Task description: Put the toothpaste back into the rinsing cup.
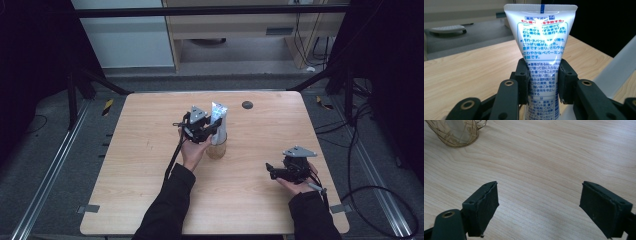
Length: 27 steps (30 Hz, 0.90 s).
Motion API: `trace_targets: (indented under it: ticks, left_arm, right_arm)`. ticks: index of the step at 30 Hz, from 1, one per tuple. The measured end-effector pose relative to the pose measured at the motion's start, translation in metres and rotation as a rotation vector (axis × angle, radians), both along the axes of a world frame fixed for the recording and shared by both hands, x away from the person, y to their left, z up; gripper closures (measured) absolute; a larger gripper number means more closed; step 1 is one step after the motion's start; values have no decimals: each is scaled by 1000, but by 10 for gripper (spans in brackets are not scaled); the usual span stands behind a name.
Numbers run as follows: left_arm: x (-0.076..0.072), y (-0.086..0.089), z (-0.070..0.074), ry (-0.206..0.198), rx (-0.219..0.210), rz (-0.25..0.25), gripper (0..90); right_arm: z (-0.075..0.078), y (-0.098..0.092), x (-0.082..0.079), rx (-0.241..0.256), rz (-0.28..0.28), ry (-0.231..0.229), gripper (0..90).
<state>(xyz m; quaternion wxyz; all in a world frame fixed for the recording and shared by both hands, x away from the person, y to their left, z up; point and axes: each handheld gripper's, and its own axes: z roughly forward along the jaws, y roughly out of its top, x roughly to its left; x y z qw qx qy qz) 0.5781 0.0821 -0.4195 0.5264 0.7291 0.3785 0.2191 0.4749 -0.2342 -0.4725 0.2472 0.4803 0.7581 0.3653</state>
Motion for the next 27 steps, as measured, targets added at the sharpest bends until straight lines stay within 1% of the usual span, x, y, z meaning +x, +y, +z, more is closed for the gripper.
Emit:
trace_targets:
  ticks: [4,6,7,8,9,10,11,13,14,16,17,19,21,22,24,27]
  left_arm:
    - [-2,1,0,11,11,-5,642]
    - [-3,2,2,14,9,-14,598]
    - [-4,1,2,16,20,-12,580]
    - [-4,1,2,16,20,-12,566]
    - [-5,2,1,20,46,-8,554]
    - [-5,2,1,20,46,-8,546]
    - [-5,3,-1,29,60,0,533]
    - [-6,5,-3,35,63,3,517]
    - [-6,7,-6,47,67,4,509]
    - [-6,8,-9,57,86,2,484]
    - [-8,9,-10,44,87,3,475]
    - [-9,10,-11,48,77,-1,472]
    - [-10,11,-11,43,83,-1,464]
    - [-12,12,-10,33,79,3,449]
    - [-13,13,-9,29,72,4,418]
    - [-16,15,-6,24,79,3,402]
  right_arm:
    - [0,0,0,-1,0,1,153]
    - [0,0,0,-2,2,2,153]
    - [0,1,0,-2,2,1,153]
    - [0,1,0,-3,3,0,153]
    - [0,1,0,-3,3,0,153]
    - [0,1,0,-5,3,0,153]
    - [0,1,0,-5,2,0,153]
    - [0,0,0,-5,2,-1,153]
    - [0,0,0,-5,2,-1,153]
    - [0,1,0,-3,0,3,153]
    - [0,1,0,-5,1,1,153]
    - [0,1,0,-5,1,2,153]
    - [0,1,0,-8,4,1,153]
    - [0,1,0,-9,3,0,153]
    - [0,1,0,-10,3,1,153]
    - [0,1,0,-8,4,0,153]
